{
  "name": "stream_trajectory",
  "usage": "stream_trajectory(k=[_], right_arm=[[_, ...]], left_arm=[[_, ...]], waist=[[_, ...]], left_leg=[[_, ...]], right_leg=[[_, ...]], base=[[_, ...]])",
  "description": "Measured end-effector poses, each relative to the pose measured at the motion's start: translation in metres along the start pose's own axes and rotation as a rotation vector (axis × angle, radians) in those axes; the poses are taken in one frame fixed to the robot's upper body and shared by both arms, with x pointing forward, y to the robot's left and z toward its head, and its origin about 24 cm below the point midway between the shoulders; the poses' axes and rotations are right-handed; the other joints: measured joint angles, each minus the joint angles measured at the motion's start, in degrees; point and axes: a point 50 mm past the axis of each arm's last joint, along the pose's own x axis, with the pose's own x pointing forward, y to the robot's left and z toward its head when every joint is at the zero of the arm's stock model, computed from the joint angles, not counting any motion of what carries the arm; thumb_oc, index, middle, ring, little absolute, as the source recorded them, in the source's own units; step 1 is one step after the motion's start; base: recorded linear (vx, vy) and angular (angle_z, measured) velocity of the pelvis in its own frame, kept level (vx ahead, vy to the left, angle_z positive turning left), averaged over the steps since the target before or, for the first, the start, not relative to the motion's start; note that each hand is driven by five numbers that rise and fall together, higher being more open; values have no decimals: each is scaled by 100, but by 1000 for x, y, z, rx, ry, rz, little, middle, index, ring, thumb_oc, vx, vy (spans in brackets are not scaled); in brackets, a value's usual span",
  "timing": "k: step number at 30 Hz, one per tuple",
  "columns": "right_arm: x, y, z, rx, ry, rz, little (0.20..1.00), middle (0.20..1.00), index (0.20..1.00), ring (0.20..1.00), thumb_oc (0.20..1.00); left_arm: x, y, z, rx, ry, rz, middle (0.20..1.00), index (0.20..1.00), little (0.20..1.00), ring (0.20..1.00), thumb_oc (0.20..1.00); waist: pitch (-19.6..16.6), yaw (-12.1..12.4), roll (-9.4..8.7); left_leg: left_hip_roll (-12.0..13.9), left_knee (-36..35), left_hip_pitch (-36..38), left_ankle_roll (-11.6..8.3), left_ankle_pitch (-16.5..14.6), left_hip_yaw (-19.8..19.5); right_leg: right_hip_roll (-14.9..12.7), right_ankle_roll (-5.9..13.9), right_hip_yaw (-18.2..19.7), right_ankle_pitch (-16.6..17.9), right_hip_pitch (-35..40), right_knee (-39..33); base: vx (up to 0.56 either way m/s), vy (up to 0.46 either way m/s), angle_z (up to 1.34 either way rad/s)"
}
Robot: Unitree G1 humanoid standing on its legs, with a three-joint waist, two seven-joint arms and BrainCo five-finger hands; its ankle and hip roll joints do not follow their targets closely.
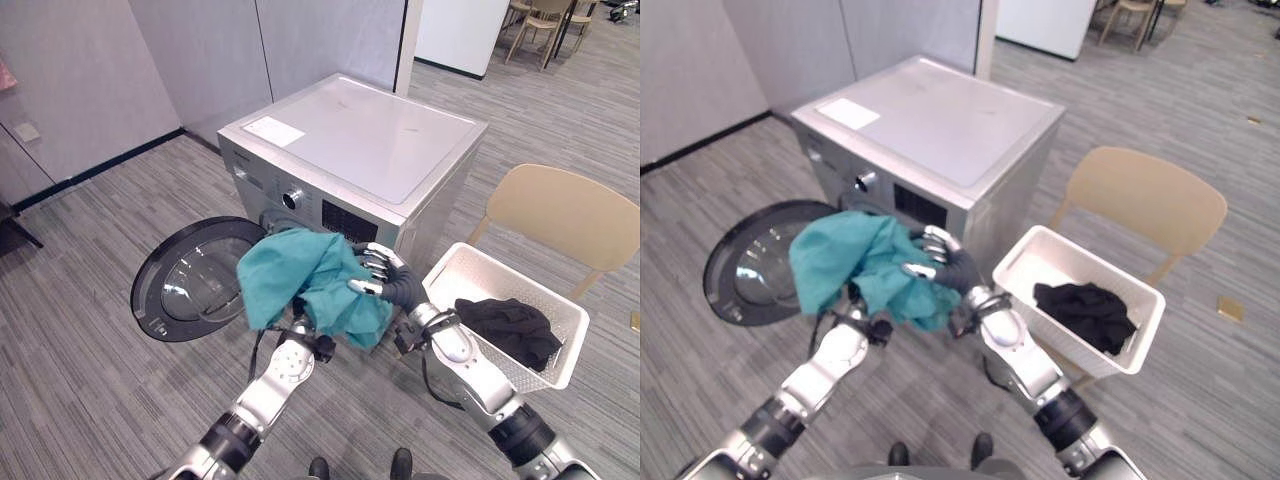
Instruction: Grab the laundry basket,head to the washer,open it,put in the laundry and shut it.
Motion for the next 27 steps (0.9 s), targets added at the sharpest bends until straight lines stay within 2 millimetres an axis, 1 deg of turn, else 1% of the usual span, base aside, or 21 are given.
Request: stream_trajectory(k=[1,2,3,4,7,8,9,10,12,14,15,16,17,18,20,21,25,26,27], right_arm=[[-2,-6,-1,-19,5,-16,1000,1000,1000,1000,1000],[-6,-17,-2,-40,12,-59,1000,1000,1000,1000,1000],[-8,-22,-2,-59,16,-70,1000,1000,1000,1000,1000],[-16,-33,-2,-129,26,-104,1000,1000,1000,1000,1000],[-29,-53,-3,-221,52,-166,1000,1000,1000,1000,1000],[-37,-63,-7,-272,81,-202,1000,1000,1000,1000,1000],[-46,-72,-8,-327,103,-222,1000,1000,1000,1000,1000],[-62,-83,-14,-365,157,-264,1000,1000,1000,1000,1000],[-93,-97,-33,-429,281,-293,1000,1000,1000,1000,1000],[-118,-110,-52,-472,424,-331,1000,1000,1000,1000,1000],[-128,-113,-60,-488,480,-339,1000,1000,1000,1000,1000],[-151,-119,-78,-505,603,-357,1000,1000,1000,1000,1000],[-166,-122,-90,-509,690,-366,1000,1000,1000,1000,1000],[-177,-123,-99,-513,763,-366,1000,1000,1000,1000,1000],[-186,-122,-105,-508,804,-363,1000,1000,1000,1000,1000],[-194,-122,-111,-496,845,-371,1000,1000,1000,1000,1000],[-207,-122,-122,-471,913,-380,1000,1000,1000,1000,1000],[-212,-121,-128,-464,952,-376,1000,1000,1000,1000,1000],[-214,-121,-129,-462,961,-377,1000,1000,1000,1000,1000]], left_arm=[[-1,2,-2,0,6,6,200,200,200,200,200],[-6,8,-8,-6,31,34,200,200,200,200,200],[-7,11,-9,-3,39,39,200,200,200,200,200],[-12,15,-15,-10,61,48,200,200,200,200,200],[-19,21,-24,-14,96,59,200,200,200,200,200],[-26,24,-32,-14,132,70,200,200,200,200,200],[-30,27,-36,-7,148,65,200,200,200,200,200],[-42,33,-49,-9,205,87,200,200,200,200,200],[-69,40,-77,-2,329,91,200,200,200,200,200],[-90,46,-101,-6,459,116,200,200,200,200,200],[-99,47,-109,-12,503,120,200,200,200,200,200],[-118,47,-126,-27,598,123,200,200,200,200,200],[-131,47,-135,-34,659,121,200,200,200,200,200],[-143,47,-142,-41,717,122,200,200,200,200,200],[-156,45,-147,-52,759,116,200,200,200,200,200],[-165,45,-152,-57,798,116,200,200,200,200,200],[-176,47,-157,-70,835,147,200,200,200,200,200],[-181,48,-162,-93,864,182,200,200,200,200,200],[-183,46,-162,-100,870,187,200,200,200,200,200]], waist=[[-8,0,14],[-23,8,40],[-27,5,47],[-30,8,51],[-38,-7,62],[-37,-22,71],[-43,-21,79],[-45,-27,84],[-44,-106,103],[-45,-146,115],[-44,-157,123],[-36,-170,140],[-38,-171,142],[-33,-167,153],[-12,-164,193],[-24,-157,230],[2,-140,308],[3,-134,333],[11,-119,347]], left_leg=[[4,0,-7,-1,2,0],[9,0,4,-2,2,-1],[14,0,10,-2,3,-1],[16,-1,42,-4,1,-6],[20,-3,39,-8,-5,-4],[20,-3,33,-8,-4,0],[25,-3,34,-10,-7,2],[26,-3,44,-13,-8,4],[41,-2,40,-14,-8,11],[44,-3,54,-15,-8,8],[49,-3,51,-17,-11,9],[58,-4,45,-21,-18,16],[67,-4,51,-26,-30,27],[75,-14,39,-21,-39,48],[94,-35,33,-20,-50,83],[107,-37,43,-16,-94,103],[122,-37,38,8,-128,105],[128,-36,36,25,-116,102],[133,-36,28,26,-113,97]], right_leg=[[7,2,1,7,0,-11],[20,2,1,13,19,-28],[25,2,1,13,28,-33],[28,3,-1,12,75,-55],[25,11,3,13,86,-93],[15,13,12,25,77,-104],[16,18,12,21,81,-107],[29,12,13,27,104,-139],[37,13,27,27,101,-160],[47,11,23,40,149,-220],[52,23,25,37,151,-233],[63,44,32,37,154,-262],[77,48,46,48,169,-296],[91,41,66,63,162,-315],[102,41,91,66,161,-315],[118,41,117,66,165,-312],[142,41,171,66,154,-306],[152,40,176,65,157,-312],[159,40,173,65,159,-315]], base=[[4,-31,-1],[5,-34,0],[4,-60,2],[3,-37,1],[0,0,0],[0,0,0],[0,0,0],[-21,-42,-2],[-23,-47,-2],[-10,-16,0],[-17,-35,-3],[-15,-34,-4],[-14,-32,-9],[-13,-28,-10],[-8,-23,-10],[-12,-23,-7],[-30,-33,-2],[-45,-32,1],[-90,-32,2]])
